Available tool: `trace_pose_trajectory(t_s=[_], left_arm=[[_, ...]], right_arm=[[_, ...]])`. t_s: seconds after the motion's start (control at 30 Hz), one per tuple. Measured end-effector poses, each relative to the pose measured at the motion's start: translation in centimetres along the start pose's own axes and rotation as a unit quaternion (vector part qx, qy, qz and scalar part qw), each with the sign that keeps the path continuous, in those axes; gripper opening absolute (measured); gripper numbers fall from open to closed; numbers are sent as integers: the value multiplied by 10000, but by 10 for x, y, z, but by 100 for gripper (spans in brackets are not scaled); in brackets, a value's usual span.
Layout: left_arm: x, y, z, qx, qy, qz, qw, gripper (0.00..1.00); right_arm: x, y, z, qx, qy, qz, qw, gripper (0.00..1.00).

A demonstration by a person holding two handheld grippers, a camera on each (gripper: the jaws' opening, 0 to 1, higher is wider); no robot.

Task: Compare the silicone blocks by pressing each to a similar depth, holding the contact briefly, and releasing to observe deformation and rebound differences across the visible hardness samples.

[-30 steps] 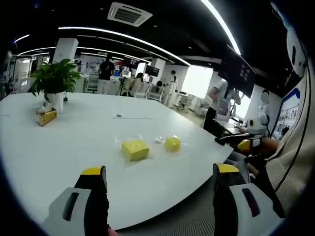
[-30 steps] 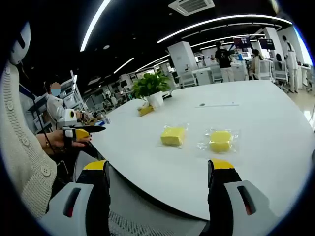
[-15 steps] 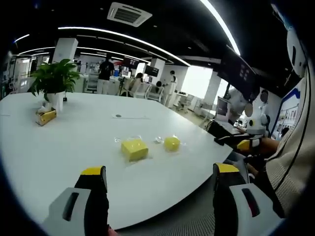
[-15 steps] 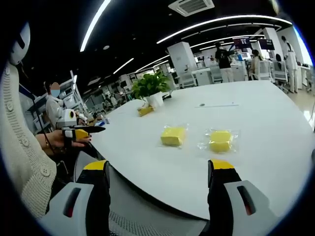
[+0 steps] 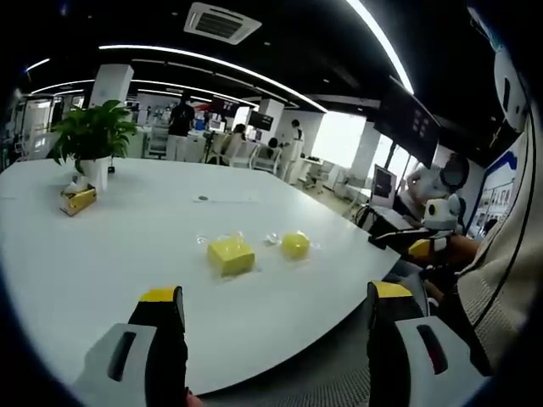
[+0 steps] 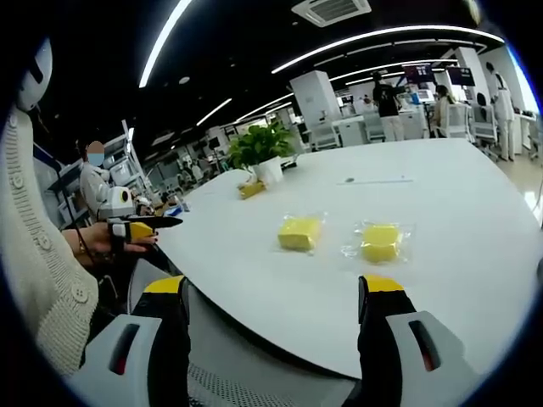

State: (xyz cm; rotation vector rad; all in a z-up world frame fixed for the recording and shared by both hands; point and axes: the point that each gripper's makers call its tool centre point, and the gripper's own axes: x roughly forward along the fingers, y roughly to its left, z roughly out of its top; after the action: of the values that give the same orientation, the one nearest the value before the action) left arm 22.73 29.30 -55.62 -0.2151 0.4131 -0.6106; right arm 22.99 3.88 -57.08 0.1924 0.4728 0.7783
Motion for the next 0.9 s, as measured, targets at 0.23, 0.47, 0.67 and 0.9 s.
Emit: trace_pose_trajectory(t_s=[0.23,0.47,0.67,0.9], left_arm=[[2,0,0,12,26,-31,10000,88],[3,-1,-1,-14,24,-50,10000,88],[2,0,-2,-45,4,-29,10000,89],[1,0,-5,-108,27,-20,9999,89]], right_arm=[[1,1,0,8,15,5,10000,76],[1,-2,-1,20,17,-2,10000,76],[2,-2,-1,31,25,2,10000,76],[2,-3,-2,25,55,2,10000,76]])
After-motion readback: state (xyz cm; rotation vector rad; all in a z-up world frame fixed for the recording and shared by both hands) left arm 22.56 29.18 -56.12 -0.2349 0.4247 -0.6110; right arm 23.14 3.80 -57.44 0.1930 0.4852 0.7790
